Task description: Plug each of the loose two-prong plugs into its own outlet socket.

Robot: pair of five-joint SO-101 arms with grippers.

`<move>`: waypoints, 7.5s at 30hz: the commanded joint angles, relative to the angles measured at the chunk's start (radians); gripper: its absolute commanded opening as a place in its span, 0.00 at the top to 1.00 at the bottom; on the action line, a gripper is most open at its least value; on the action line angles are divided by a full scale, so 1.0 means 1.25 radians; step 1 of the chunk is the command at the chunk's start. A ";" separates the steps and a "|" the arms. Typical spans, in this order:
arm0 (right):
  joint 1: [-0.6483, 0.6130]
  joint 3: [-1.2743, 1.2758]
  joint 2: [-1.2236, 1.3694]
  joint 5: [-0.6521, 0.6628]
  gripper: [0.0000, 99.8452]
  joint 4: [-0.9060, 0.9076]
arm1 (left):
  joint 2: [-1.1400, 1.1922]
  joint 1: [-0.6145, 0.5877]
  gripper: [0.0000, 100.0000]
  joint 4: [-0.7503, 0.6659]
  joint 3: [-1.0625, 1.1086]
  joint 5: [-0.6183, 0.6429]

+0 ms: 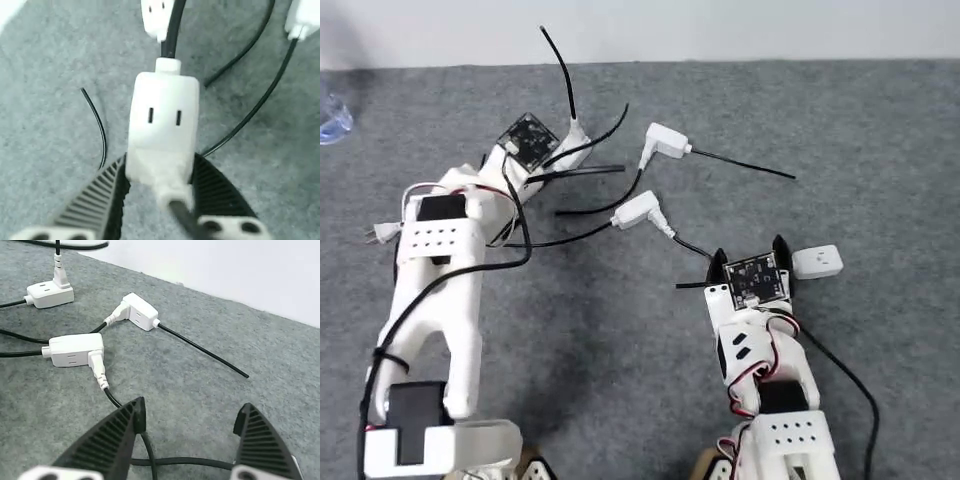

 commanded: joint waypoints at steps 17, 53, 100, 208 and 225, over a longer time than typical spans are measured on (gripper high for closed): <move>-0.009 -0.027 0.006 0.033 0.73 -0.039 | -0.115 -0.419 0.72 -0.091 -0.051 -0.149; -0.056 -0.012 0.006 0.091 0.73 -0.046 | 0.818 -0.387 0.86 0.226 -0.871 -0.300; -0.053 -0.014 0.004 0.091 0.73 -0.045 | -0.459 -0.163 0.99 0.582 0.112 -0.287; 0.348 -1.570 1.601 1.304 0.79 0.904 | -1.371 -0.205 0.61 0.075 1.018 0.303; 0.131 -1.570 1.201 1.118 0.99 1.292 | -1.371 -0.204 0.61 0.075 1.018 0.303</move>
